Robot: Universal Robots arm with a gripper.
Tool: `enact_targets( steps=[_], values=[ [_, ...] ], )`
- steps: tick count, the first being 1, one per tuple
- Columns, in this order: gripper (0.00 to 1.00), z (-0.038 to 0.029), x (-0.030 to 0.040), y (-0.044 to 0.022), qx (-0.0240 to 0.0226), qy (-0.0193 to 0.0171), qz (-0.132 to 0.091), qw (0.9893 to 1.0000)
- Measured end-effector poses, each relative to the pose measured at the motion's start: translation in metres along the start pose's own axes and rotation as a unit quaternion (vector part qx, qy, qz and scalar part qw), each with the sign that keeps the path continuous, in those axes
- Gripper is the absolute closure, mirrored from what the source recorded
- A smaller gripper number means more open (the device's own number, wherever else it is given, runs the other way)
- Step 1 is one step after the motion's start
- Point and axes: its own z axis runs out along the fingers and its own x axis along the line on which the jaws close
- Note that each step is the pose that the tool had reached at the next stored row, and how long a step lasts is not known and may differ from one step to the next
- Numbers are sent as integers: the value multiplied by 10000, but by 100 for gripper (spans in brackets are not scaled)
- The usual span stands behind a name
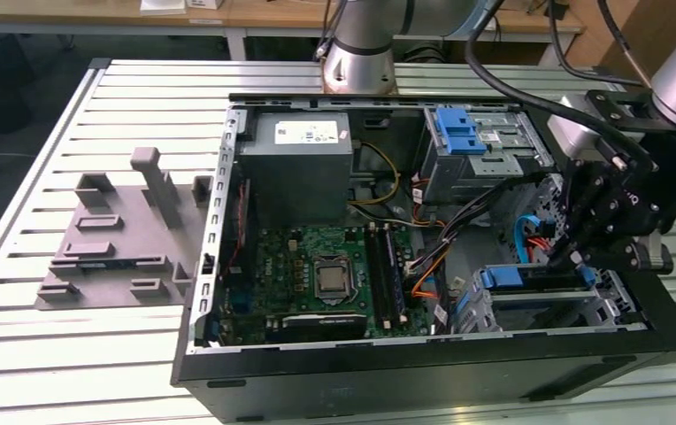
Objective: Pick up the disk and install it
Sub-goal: 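Insert the first disk wire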
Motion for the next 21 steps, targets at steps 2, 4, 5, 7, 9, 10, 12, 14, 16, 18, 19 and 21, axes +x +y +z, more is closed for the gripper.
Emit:
enact_targets(
  steps=[2,4,5,7,9,10,12,14,16,18,19,21],
  values=[
    [84,-8,0,-4,-7,-2,2,10000],
    [84,-13,0,-5,-15,-29,7,10000],
    [84,-13,1,-5,-20,-59,8,10000],
    [84,-13,3,-5,-33,-141,9,9999],
    [84,-12,16,-7,-40,-185,10,9998],
    [84,-12,23,-9,-43,-203,10,9998],
    [84,-13,28,-10,-46,-225,12,9997],
    [84,-12,39,-11,-47,-233,15,9997],
    [84,-11,60,-14,-47,-235,17,9997],
    [84,-11,73,-15,-47,-234,19,9997],
    [84,-12,75,-15,-47,-233,19,9997],
    [84,-11,79,-16,-47,-234,20,9997]
  ],
)
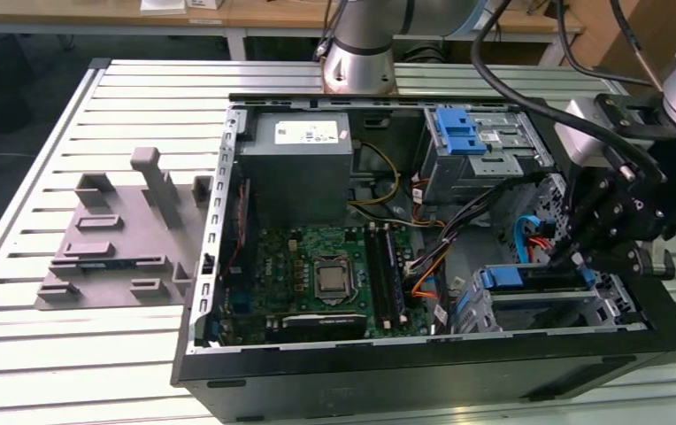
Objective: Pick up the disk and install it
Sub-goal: 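Insert the first disk wire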
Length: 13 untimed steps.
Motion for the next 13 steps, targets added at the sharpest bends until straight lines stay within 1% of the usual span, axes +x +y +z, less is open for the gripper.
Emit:
enact_targets(
  steps=[6,13],
  values=[
    [84,1,12,-1,0,-1,3,10000],
    [84,6,32,-3,-5,-17,9,10000]
  ],
)
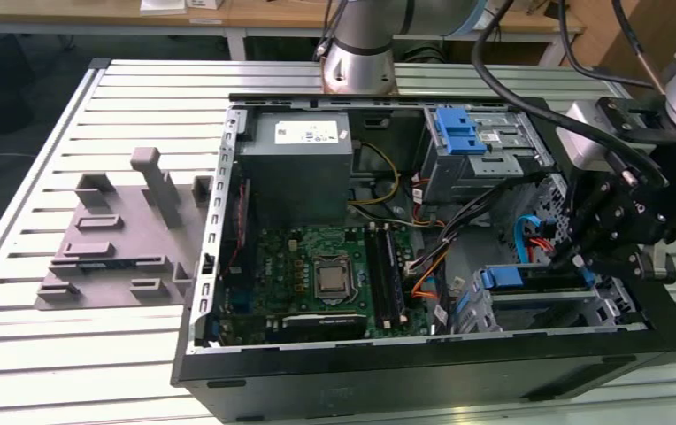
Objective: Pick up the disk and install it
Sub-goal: 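Insert the first disk wire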
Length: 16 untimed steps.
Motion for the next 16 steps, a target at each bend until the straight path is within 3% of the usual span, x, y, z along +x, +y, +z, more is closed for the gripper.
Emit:
enact_targets(
  steps=[16],
  values=[
    [84,31,29,-7,-14,-15,9,10000]
  ],
)
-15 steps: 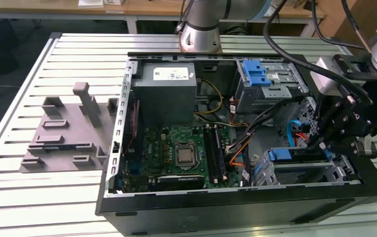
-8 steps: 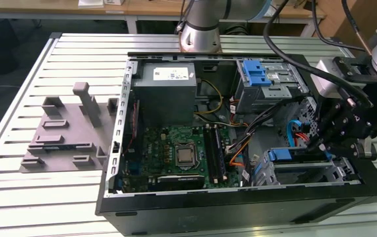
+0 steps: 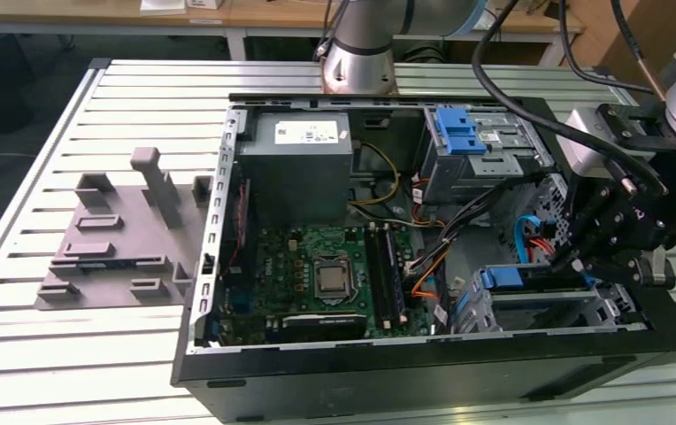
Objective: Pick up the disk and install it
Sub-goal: 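Insert the first disk wire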
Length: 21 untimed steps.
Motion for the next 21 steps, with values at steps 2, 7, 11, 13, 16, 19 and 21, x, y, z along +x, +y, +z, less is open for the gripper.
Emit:
enact_targets(
  steps=[2,7,11,13,16,19,21],
  values=[
    [84,1,0,0,0,0,0,10000],
    [76,-22,-1,1,0,-1,0,10000],
    [76,-69,-3,4,0,0,0,10000],
    [76,-92,-6,5,0,0,0,10000],
    [84,-99,-7,5,0,-2,0,10000],
    [89,-102,-7,6,0,0,0,10000],
    [89,-102,-7,6,0,0,0,10000]
  ],
)
